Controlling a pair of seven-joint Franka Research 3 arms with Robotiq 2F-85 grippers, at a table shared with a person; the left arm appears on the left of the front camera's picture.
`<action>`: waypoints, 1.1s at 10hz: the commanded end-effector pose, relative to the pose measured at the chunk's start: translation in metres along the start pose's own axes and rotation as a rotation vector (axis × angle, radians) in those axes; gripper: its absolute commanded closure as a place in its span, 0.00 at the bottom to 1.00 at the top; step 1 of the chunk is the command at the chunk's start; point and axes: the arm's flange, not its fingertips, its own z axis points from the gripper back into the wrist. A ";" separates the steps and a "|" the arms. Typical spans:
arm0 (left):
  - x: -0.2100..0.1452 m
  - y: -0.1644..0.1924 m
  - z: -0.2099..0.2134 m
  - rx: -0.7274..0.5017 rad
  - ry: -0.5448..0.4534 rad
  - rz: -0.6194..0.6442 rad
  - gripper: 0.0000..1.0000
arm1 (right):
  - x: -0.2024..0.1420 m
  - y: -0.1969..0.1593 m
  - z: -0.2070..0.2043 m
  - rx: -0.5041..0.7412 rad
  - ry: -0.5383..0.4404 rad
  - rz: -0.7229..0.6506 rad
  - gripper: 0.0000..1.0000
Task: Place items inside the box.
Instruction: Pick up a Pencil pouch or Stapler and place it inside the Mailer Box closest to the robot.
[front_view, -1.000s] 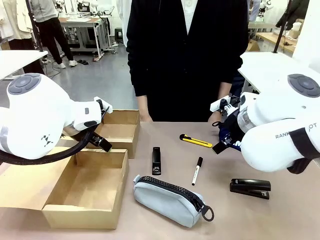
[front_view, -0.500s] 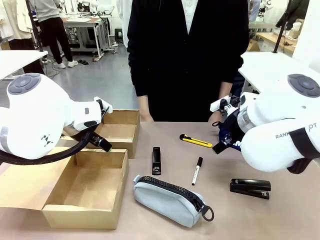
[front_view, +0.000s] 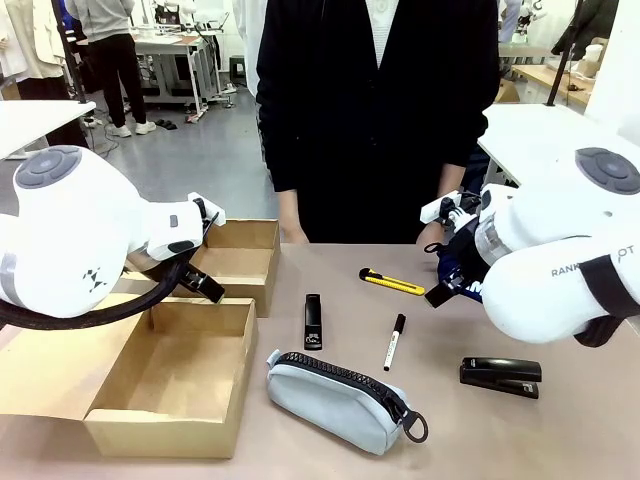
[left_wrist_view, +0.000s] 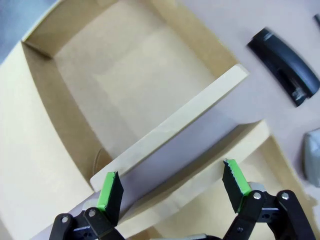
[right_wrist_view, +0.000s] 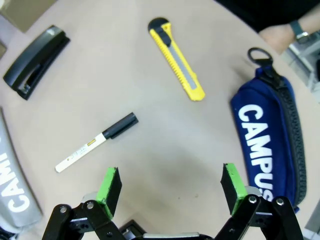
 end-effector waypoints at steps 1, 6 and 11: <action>-0.002 0.000 0.070 -0.179 -0.042 0.014 0.00 | 0.008 -0.026 0.065 0.073 -0.053 -0.024 0.00; -0.091 0.114 0.213 -0.618 -0.200 0.335 0.00 | -0.122 -0.160 0.221 0.551 -0.253 -0.507 0.00; -0.241 0.234 0.177 -0.967 -0.723 1.041 0.00 | -0.271 -0.241 0.230 0.739 -0.657 -0.897 0.00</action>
